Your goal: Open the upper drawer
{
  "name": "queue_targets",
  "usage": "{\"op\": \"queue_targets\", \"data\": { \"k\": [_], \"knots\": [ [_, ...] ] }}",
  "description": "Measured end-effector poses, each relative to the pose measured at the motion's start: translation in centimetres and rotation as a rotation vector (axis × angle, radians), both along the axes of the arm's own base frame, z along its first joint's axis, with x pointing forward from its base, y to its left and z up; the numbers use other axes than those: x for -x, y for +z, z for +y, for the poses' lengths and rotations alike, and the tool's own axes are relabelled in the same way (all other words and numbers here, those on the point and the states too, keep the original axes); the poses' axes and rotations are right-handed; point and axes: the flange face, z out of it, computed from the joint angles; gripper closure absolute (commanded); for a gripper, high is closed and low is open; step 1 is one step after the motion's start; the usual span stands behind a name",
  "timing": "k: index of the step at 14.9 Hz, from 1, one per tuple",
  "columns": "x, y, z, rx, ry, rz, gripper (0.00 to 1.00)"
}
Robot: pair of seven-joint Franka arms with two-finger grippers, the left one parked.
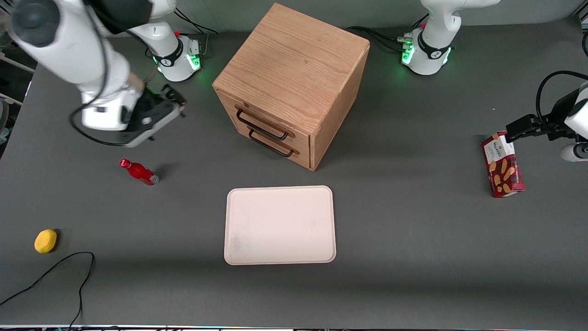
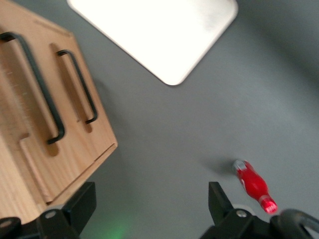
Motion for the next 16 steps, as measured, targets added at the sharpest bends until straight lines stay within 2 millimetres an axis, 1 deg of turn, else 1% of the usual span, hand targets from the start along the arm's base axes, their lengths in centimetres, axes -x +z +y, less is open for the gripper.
{"op": "queue_targets", "data": {
  "k": [4, 5, 6, 8, 10, 13, 16],
  "knots": [
    [3.2, -1.9, 7.4, -0.003, 0.159, 0.039, 0.00],
    [4.0, -2.3, 8.9, -0.005, 0.190, 0.047, 0.00],
    [4.4, -2.5, 9.7, -0.005, 0.207, 0.054, 0.00],
    [4.5, -3.2, 10.2, -0.009, 0.217, 0.068, 0.00],
    [4.1, -4.3, 10.5, -0.038, 0.215, 0.100, 0.00],
    [2.6, -6.5, 10.8, -0.104, 0.195, 0.134, 0.00],
    [1.2, -9.4, 10.9, -0.129, 0.180, 0.171, 0.00]
  ]
}}
